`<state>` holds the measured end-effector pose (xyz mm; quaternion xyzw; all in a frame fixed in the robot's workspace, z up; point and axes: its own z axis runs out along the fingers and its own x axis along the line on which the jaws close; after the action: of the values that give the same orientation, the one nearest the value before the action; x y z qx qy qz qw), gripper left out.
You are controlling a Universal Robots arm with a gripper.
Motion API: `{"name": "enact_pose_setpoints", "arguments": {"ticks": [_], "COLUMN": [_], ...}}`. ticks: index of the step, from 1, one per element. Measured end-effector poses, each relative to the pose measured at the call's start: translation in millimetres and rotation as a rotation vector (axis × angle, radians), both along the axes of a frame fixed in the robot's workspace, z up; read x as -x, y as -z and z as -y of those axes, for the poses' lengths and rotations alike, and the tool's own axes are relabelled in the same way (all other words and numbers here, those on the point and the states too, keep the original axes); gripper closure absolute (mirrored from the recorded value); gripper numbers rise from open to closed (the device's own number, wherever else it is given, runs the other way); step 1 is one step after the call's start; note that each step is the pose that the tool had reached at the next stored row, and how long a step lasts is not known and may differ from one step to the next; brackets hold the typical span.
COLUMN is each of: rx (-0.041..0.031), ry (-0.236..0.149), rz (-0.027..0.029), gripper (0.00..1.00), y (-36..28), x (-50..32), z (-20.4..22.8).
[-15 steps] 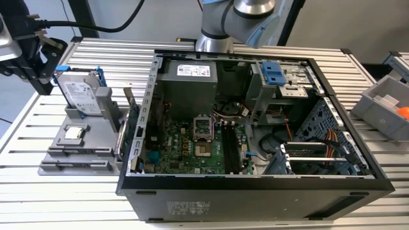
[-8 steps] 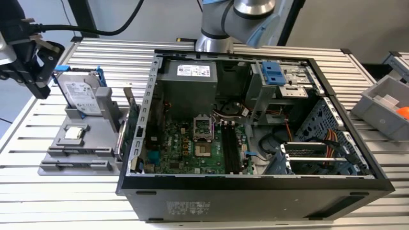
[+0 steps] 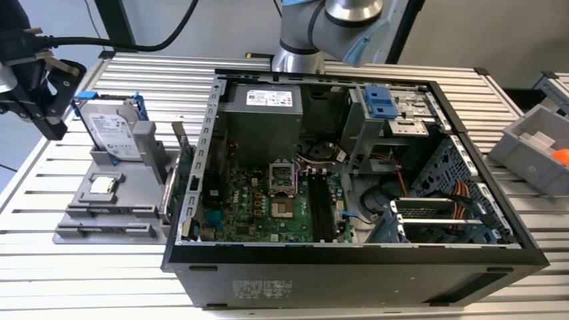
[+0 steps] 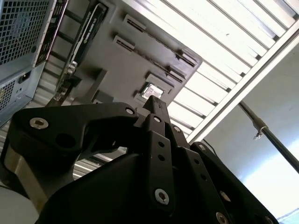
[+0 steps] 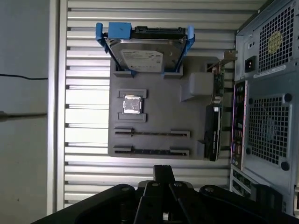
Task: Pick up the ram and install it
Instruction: 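Reach for the ram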
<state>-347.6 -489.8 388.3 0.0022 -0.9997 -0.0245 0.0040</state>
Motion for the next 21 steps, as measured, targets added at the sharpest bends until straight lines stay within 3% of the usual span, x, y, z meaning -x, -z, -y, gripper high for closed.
{"name": "enact_pose_setpoints", "arguments": {"ticks": [21], "rx": [0.0000], "ry": [-0.008], "rz": [0.0001], "gripper": [1.00], "y": [0.0], "x": [0.0], "z": [2.2]}}
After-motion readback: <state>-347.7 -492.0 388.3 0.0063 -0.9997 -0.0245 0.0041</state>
